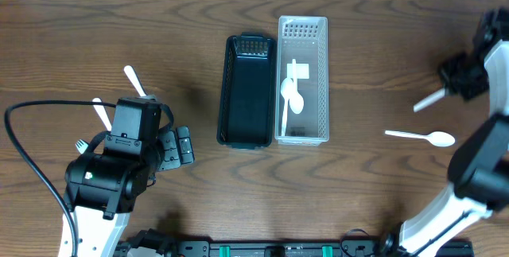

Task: Pack container
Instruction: 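Grasp another white spoon on the right with the right gripper, then carry the spoon over the white basket and release it inside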

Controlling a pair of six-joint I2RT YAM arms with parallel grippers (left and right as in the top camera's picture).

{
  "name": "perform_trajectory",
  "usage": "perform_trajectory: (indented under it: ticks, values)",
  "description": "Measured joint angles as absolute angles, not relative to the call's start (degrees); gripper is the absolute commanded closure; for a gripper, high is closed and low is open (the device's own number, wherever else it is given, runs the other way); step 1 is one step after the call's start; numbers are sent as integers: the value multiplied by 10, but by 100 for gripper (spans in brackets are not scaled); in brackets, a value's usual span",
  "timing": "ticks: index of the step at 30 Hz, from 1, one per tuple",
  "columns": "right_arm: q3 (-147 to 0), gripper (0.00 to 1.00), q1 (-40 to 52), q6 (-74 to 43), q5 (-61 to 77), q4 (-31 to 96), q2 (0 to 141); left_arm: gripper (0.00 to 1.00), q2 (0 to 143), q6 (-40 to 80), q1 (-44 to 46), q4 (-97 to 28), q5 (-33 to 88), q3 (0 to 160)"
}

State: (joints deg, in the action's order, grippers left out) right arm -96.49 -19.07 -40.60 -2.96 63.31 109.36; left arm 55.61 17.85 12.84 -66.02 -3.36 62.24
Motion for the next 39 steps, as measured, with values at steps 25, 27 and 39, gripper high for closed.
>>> perform_trajectory:
  ticks: [25, 27, 39]
  values:
    - [-981, 97, 232, -286, -10, 613, 1149, 2, 556, 178, 128, -660, -34, 622]
    - [-980, 92, 232, -277, 1, 613, 1189, 2, 556, 178, 128, -660, -34, 622]
    - [-1046, 55, 232, -244, 7, 661, 1208, 2, 556, 178, 128, -666, -34, 622]
